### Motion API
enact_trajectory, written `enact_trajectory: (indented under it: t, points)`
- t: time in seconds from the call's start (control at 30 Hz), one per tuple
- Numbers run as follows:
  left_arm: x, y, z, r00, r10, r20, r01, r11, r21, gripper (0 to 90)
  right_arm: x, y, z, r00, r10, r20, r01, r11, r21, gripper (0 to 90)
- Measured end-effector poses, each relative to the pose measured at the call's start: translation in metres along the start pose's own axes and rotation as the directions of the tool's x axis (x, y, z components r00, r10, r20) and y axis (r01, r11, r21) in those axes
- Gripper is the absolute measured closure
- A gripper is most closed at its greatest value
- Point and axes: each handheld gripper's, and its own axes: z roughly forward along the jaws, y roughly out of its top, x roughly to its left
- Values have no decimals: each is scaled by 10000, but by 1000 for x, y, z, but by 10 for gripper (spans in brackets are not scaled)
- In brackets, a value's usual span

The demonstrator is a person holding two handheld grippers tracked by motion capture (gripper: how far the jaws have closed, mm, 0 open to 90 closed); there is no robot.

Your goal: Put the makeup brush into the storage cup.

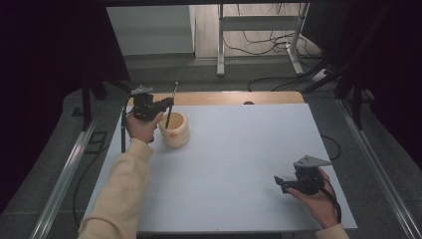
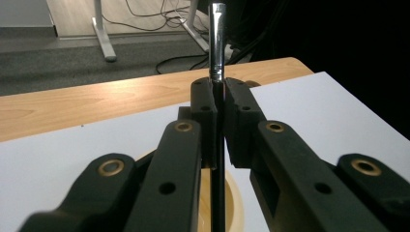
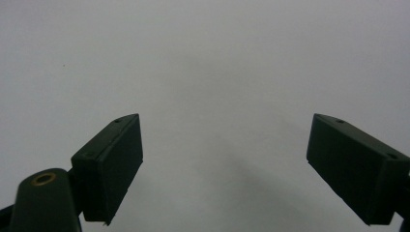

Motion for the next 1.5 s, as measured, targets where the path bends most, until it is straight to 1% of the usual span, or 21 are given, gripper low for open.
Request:
enact_trajectory:
  t: [0.3, 0.5, 0.57, 0.77, 0.8, 0.97, 1.37, 1.5]
  points:
    - [4, 2, 11, 9999, -46, -146, 46, 10000, 15, 838, 0, 0, 0, 10000, 17, -28, -17, 10000, 12, 130]
    - [4, 3, 16, 9998, -148, -163, 147, 9999, -30, 838, -1, -1, 0, 10000, 29, -21, -29, 10000, 4, 130]
    - [4, 3, 18, 9998, -124, -177, 123, 9999, -42, 838, -1, 0, 0, 10000, 22, -20, -22, 10000, 8, 130]
    - [5, 1, 27, 9997, -187, -186, 185, 9998, -63, 838, -1, -1, 1, 10000, 3, -27, -3, 10000, 29, 130]
    - [5, 0, 28, 9997, -146, -208, 145, 9999, -52, 838, -1, -1, 1, 10000, 12, -25, -12, 10000, 46, 130]
    - [9, -2, 34, 9994, -243, -248, 244, 9997, 15, 838, -1, -1, 1, 10000, 37, -15, -37, 10000, 44, 130]
    - [10, -7, 36, 9996, -196, -207, 196, 9998, 5, 838, -2, -1, 0, 10000, 56, -4, -56, 10000, 19, 130]
    - [12, -10, 37, 9996, -72, -275, 70, 9999, -86, 836, -2, -1, 1, 10000, 30, -1, -30, 10000, 33, 130]
